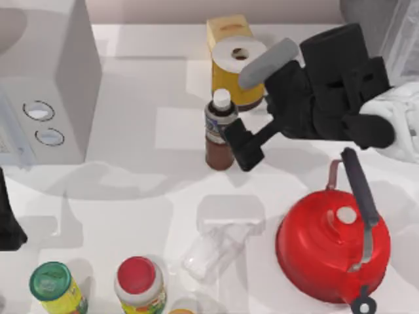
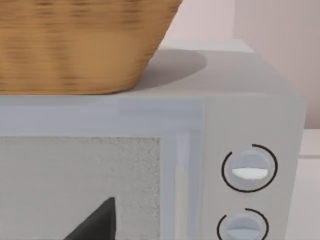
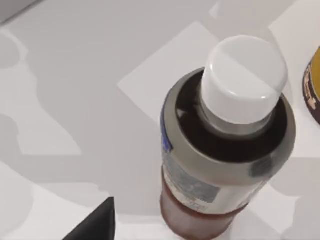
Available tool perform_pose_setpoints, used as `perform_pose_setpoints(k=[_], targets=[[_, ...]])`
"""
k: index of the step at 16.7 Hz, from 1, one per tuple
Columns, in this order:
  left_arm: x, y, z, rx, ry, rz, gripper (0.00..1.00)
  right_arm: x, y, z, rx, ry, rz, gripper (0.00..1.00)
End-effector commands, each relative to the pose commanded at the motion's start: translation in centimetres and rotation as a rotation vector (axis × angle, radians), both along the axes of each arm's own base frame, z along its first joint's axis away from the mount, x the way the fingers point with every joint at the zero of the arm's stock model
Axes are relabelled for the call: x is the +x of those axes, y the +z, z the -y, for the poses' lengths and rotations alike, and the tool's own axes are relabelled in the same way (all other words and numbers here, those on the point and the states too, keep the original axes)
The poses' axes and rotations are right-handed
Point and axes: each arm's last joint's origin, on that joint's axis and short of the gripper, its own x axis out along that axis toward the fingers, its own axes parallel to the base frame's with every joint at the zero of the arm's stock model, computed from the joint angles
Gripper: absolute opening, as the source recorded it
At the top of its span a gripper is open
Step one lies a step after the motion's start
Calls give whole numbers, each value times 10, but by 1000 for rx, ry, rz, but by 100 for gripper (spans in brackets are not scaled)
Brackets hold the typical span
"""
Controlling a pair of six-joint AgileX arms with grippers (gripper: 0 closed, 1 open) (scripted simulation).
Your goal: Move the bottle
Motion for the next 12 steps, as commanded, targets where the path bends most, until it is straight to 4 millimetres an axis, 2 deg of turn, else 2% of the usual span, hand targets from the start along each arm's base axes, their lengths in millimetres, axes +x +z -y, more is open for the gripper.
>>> perform_pose_setpoints(k=[3,5,10,12], targets=[[0,0,0,0,0,0,100,27,-28,-9,-5,0,-9,100],[0,0,0,0,0,0,100,37,-43,-18,-5,0,-9,100],[0,0,0,0,0,0,100,38,-54,-45,-7,1,-12,100],[0,0,0,0,0,0,100,38,-56,-50,-8,4,-13,100]])
